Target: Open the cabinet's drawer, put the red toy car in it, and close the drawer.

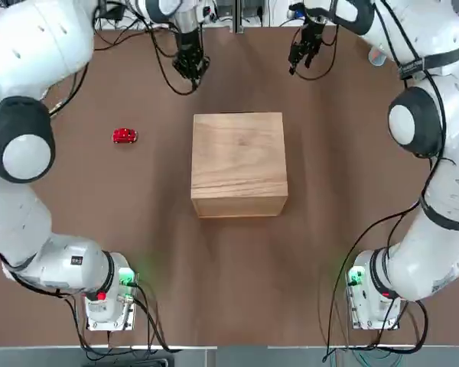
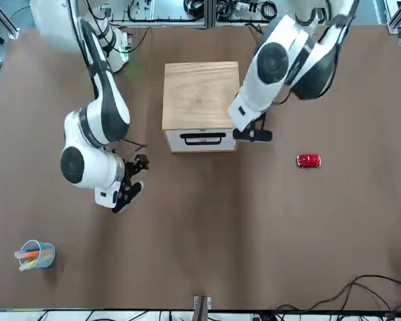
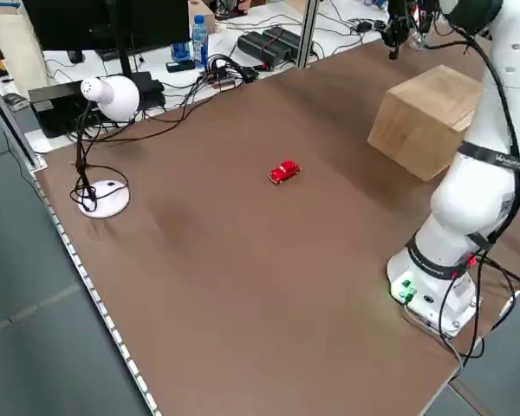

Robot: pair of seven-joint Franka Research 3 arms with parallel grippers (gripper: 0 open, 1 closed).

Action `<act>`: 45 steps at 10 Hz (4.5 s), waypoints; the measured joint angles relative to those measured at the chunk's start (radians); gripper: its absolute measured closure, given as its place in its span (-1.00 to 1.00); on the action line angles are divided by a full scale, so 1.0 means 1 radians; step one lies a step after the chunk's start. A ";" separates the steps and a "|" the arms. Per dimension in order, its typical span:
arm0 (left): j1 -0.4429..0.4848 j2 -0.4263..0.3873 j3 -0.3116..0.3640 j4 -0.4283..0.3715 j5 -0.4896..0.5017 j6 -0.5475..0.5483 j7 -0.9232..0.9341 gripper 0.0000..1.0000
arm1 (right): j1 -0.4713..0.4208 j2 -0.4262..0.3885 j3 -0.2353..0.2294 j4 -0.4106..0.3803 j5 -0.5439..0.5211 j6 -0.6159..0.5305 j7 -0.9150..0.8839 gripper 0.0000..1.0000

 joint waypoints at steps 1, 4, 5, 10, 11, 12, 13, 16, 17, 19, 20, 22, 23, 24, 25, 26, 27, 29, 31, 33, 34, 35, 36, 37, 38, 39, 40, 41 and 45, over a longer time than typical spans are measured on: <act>-0.015 0.028 -0.002 -0.001 0.000 0.023 -0.014 0.98 | 0.008 0.028 0.003 0.001 0.041 0.018 -0.006 -1.00; -0.043 0.083 -0.011 -0.002 0.013 0.040 -0.020 0.98 | -0.052 0.099 0.099 0.009 0.220 0.024 -0.165 -1.00; -0.048 0.096 -0.014 -0.003 0.026 0.043 -0.024 0.98 | -0.089 0.113 0.157 0.013 0.237 0.024 -0.236 -1.00; -0.052 0.134 -0.050 -0.029 0.085 0.089 -0.080 0.98 | -0.032 0.120 0.233 0.071 0.253 0.023 -0.317 -1.00; -0.052 0.134 -0.051 -0.029 0.085 0.089 -0.080 0.98 | -0.017 0.122 0.233 0.071 0.253 0.024 -0.317 -1.00; -0.051 0.134 -0.053 -0.029 0.088 0.090 -0.080 0.98 | -0.013 0.130 0.233 0.071 0.254 0.023 -0.317 -1.00; -0.050 0.133 -0.056 -0.030 0.093 0.090 -0.080 0.98 | -0.014 0.144 0.232 0.071 0.265 0.023 -0.318 -1.00; -0.049 0.133 -0.059 -0.032 0.095 0.091 -0.080 0.98 | -0.017 0.198 0.229 0.072 0.407 0.024 -0.323 -0.99; -0.048 0.133 -0.059 -0.032 0.095 0.092 -0.080 0.98 | -0.019 0.204 0.229 0.072 0.432 0.024 -0.323 -0.98; -0.048 0.133 -0.059 -0.032 0.095 0.092 -0.080 0.98 | -0.021 0.209 0.227 0.072 0.518 0.022 -0.323 -0.98; -0.048 0.132 -0.059 -0.033 0.095 0.092 -0.080 0.98 | -0.023 0.216 0.227 0.072 0.539 0.022 -0.323 -0.98; -0.048 0.131 -0.060 -0.034 0.095 0.093 -0.081 0.98 | -0.026 0.228 0.226 0.072 0.548 0.011 -0.323 -0.95; -0.048 0.131 -0.060 -0.034 0.095 0.093 -0.081 0.98 | -0.028 0.234 0.226 0.072 0.548 -0.008 -0.323 -0.92; -0.048 0.131 -0.060 -0.035 0.095 0.093 -0.081 0.98 | -0.032 0.241 0.224 0.072 0.548 -0.033 -0.323 -0.89; -0.048 0.131 -0.060 -0.035 0.095 0.093 -0.081 0.98 | -0.039 0.248 0.224 0.072 0.549 -0.060 -0.321 -0.74; -0.048 0.130 -0.060 -0.035 0.095 0.093 -0.081 0.98 | -0.045 0.253 0.224 0.072 0.549 -0.085 -0.314 -0.70; -0.048 0.130 -0.060 -0.035 0.095 0.093 -0.081 0.98 | -0.050 0.255 0.224 0.072 0.550 -0.104 -0.305 -0.67; -0.048 0.130 -0.060 -0.035 0.095 0.093 -0.081 0.98 | -0.050 0.255 0.224 0.072 0.561 -0.120 -0.293 -0.67; -0.048 0.130 -0.060 -0.035 0.095 0.093 -0.081 0.98 | -0.050 0.258 0.224 0.072 0.591 -0.132 -0.291 -0.61; -0.048 0.130 -0.060 -0.036 0.095 0.093 -0.081 0.98 | -0.050 0.267 0.224 0.072 0.609 -0.136 -0.290 -0.53; -0.048 0.130 -0.060 -0.036 0.095 0.093 -0.081 0.98 | -0.050 0.273 0.224 0.072 0.611 -0.137 -0.290 -0.36; -0.048 0.130 -0.060 -0.036 0.095 0.093 -0.081 0.98 | -0.050 0.278 0.224 0.072 0.611 -0.137 -0.290 -0.30; -0.048 0.130 -0.060 -0.036 0.095 0.093 -0.081 0.98 | -0.050 0.279 0.224 0.072 0.612 -0.144 -0.290 -0.09; -0.048 0.130 -0.061 -0.036 0.095 0.093 -0.081 0.98 | -0.050 0.279 0.224 0.072 0.612 -0.154 -0.288 -0.01; -0.048 0.130 -0.061 -0.036 0.095 0.093 -0.081 0.98 | -0.050 0.279 0.224 0.072 0.613 -0.156 -0.288 0.10; -0.048 0.130 -0.061 -0.036 0.095 0.094 -0.081 0.98 | -0.050 0.279 0.224 0.073 0.619 -0.164 -0.287 0.27; -0.048 0.130 -0.061 -0.036 0.095 0.094 -0.081 0.98 | -0.051 0.279 0.225 0.074 0.624 -0.169 -0.288 0.42; -0.048 0.130 -0.061 -0.036 0.095 0.094 -0.081 0.98 | -0.051 0.279 0.226 0.076 0.629 -0.177 -0.294 0.52; -0.048 0.129 -0.061 -0.037 0.095 0.094 -0.081 0.98 | -0.051 0.281 0.230 0.076 0.629 -0.178 -0.297 0.59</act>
